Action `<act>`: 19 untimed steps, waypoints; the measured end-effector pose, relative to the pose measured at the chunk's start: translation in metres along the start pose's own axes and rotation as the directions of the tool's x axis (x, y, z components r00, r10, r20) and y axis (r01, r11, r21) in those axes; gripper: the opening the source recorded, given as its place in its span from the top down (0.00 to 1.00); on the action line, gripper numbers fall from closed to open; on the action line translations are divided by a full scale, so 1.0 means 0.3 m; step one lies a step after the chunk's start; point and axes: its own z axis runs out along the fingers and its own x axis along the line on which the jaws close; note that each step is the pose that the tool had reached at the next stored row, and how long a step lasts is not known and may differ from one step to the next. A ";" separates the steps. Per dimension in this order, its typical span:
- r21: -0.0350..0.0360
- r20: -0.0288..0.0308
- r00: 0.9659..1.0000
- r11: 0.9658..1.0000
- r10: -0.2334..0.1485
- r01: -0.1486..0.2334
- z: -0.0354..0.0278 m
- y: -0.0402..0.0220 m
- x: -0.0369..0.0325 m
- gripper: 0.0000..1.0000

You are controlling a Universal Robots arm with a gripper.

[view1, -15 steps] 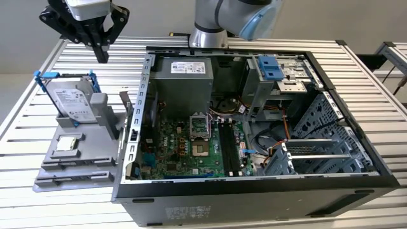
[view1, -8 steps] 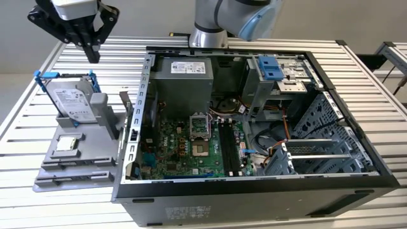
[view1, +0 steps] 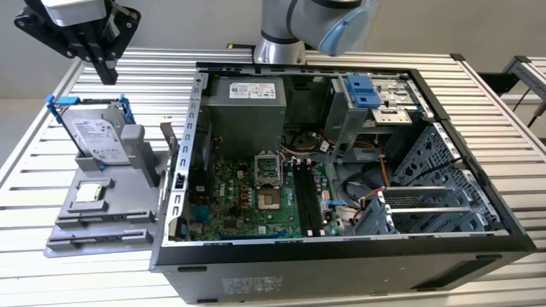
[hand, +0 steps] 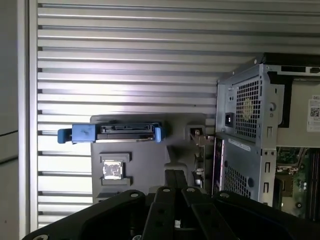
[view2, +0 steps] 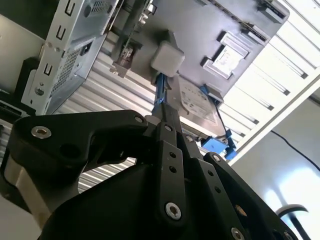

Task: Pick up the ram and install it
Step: 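Reach for the ram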

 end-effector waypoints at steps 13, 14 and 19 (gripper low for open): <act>0.000 0.000 1.000 1.000 -0.004 0.004 -0.003 0.002 0.140 1.00; 0.000 0.000 1.000 1.000 -0.005 0.005 -0.003 0.002 0.150 1.00; 0.000 0.000 1.000 1.000 -0.006 0.006 -0.003 0.002 0.188 1.00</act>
